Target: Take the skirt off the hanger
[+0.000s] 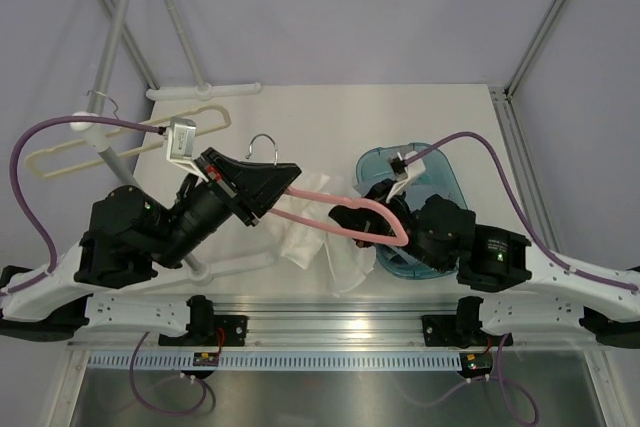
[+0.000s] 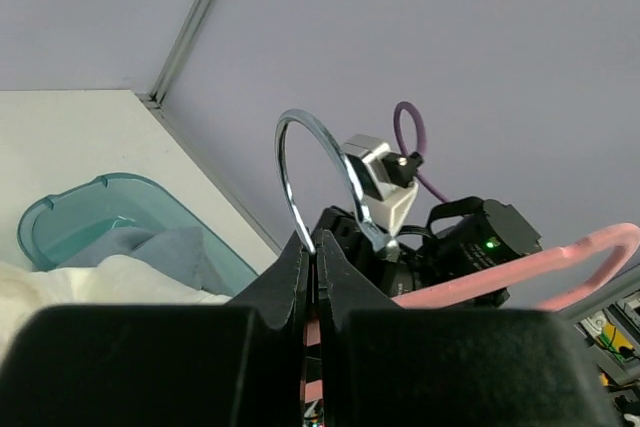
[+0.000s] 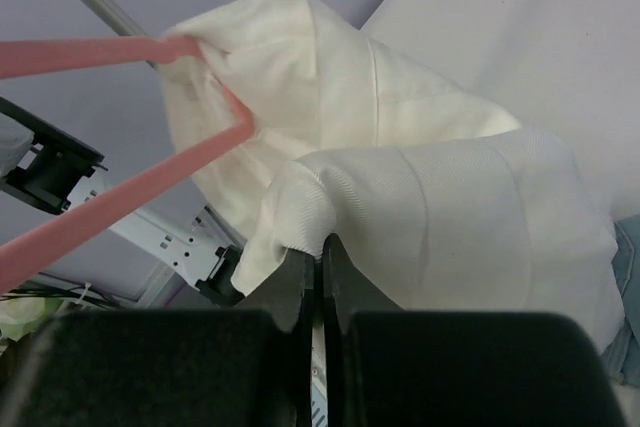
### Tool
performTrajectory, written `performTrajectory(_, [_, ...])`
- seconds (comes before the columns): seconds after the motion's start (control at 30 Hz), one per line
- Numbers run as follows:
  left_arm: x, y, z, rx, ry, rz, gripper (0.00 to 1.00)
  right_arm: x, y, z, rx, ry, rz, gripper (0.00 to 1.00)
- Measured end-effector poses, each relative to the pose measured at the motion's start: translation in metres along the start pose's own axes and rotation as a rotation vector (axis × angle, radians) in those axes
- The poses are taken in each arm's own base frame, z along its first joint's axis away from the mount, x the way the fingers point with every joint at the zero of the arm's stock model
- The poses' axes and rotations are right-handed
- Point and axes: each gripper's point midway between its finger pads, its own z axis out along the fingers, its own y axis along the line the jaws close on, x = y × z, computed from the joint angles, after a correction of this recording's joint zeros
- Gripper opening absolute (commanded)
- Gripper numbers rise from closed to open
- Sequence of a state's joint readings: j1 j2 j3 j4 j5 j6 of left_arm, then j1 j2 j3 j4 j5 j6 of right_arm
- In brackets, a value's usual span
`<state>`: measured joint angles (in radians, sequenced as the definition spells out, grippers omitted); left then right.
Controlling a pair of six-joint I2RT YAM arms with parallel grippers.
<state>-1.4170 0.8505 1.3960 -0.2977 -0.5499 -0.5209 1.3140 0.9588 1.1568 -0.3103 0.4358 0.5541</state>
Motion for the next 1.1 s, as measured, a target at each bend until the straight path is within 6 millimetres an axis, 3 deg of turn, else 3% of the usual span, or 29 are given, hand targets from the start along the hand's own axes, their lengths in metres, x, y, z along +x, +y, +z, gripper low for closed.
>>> performTrajectory(0.1, [0.006, 0.007, -0.002, -0.014, 0.006, 0.005, 0.00, 0.002, -0.001, -0.015, -0.017, -0.017, 0.004, 0.00])
performTrajectory(0.27, [0.006, 0.012, -0.010, -0.008, -0.007, -0.030, 0.00, -0.011, -0.003, -0.031, -0.029, -0.060, 0.019, 0.00])
performTrajectory(0.57, [-0.008, -0.024, -0.010, 0.135, -0.033, -0.164, 0.00, 0.000, -0.013, -0.009, 0.062, -0.043, -0.080, 0.00])
performTrajectory(0.63, [-0.008, -0.032, -0.010, 0.169, -0.020, -0.183, 0.00, -0.006, -0.017, -0.007, 0.101, -0.050, -0.134, 0.00])
performTrajectory(0.73, [-0.007, -0.037, -0.013, 0.195, -0.006, -0.204, 0.00, -0.036, -0.019, -0.009, 0.155, -0.102, -0.225, 0.00])
performTrajectory(0.83, [-0.007, -0.036, -0.018, 0.204, -0.005, -0.231, 0.00, -0.090, -0.019, -0.017, 0.203, -0.181, -0.273, 0.00])
performTrajectory(0.97, [0.003, -0.020, -0.031, 0.191, 0.007, -0.250, 0.00, -0.177, -0.051, -0.043, 0.370, -0.322, -0.312, 0.00])
performTrajectory(1.1, [0.008, -0.009, -0.040, 0.170, 0.013, -0.265, 0.00, -0.225, -0.064, -0.070, 0.473, -0.387, -0.378, 0.00])
